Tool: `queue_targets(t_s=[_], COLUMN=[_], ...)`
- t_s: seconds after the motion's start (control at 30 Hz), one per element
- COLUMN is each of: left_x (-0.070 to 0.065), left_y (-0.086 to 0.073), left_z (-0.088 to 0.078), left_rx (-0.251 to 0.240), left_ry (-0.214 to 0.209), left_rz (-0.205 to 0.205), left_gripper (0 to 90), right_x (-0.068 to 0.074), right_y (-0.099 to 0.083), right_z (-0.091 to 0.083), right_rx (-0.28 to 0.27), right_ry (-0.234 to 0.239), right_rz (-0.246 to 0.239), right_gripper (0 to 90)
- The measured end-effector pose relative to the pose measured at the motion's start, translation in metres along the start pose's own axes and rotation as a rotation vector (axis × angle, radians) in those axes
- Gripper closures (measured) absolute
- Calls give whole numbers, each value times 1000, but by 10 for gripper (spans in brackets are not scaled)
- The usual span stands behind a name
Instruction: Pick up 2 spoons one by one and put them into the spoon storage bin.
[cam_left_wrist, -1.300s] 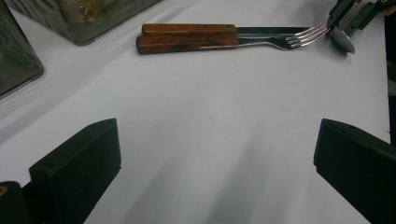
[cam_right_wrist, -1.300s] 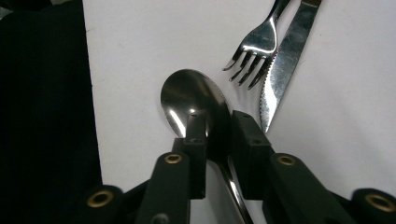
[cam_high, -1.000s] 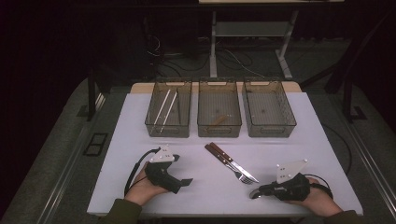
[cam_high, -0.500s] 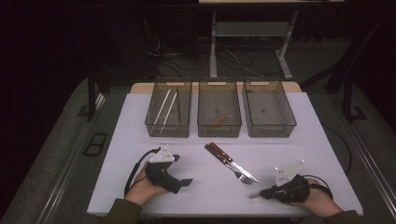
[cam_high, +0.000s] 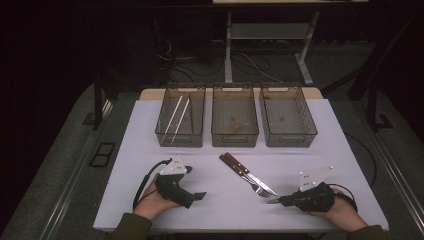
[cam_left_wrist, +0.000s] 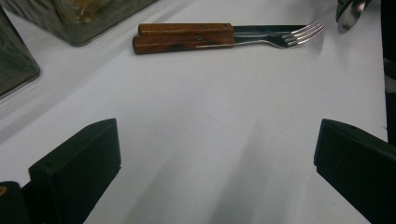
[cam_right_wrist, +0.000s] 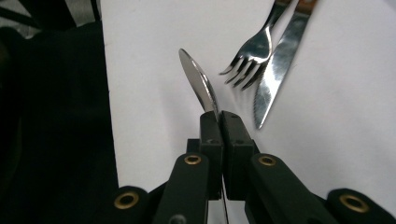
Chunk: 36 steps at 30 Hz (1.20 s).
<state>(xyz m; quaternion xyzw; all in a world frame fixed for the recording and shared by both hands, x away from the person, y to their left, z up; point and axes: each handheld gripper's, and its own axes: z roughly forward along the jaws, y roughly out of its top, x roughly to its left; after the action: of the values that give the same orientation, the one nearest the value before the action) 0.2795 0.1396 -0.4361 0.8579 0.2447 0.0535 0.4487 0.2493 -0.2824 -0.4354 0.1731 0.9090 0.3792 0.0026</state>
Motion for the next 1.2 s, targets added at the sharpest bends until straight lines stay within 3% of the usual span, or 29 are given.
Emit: queue_targets(t_s=[0.4,0.57,0.73,1.2], left_x=[0,6,7,5], left_y=[-11,-22,-22,-19], left_z=[-5,-16,-21,-19], left_rx=[-10,-32,-53,-34], left_ry=[1,5,10,19], left_rz=[22,-19,-25,-16], left_gripper=[0,0,0,0], right_x=[-9,-17,-23,-46], right_y=[4,6,9,27], right_z=[-9,-14,-23,-28], right_rx=[-71,-112,-157,-265], right_ry=[-52,-67,-112,-197], right_rz=[87,137,179,248], right_gripper=[881,881,881,881])
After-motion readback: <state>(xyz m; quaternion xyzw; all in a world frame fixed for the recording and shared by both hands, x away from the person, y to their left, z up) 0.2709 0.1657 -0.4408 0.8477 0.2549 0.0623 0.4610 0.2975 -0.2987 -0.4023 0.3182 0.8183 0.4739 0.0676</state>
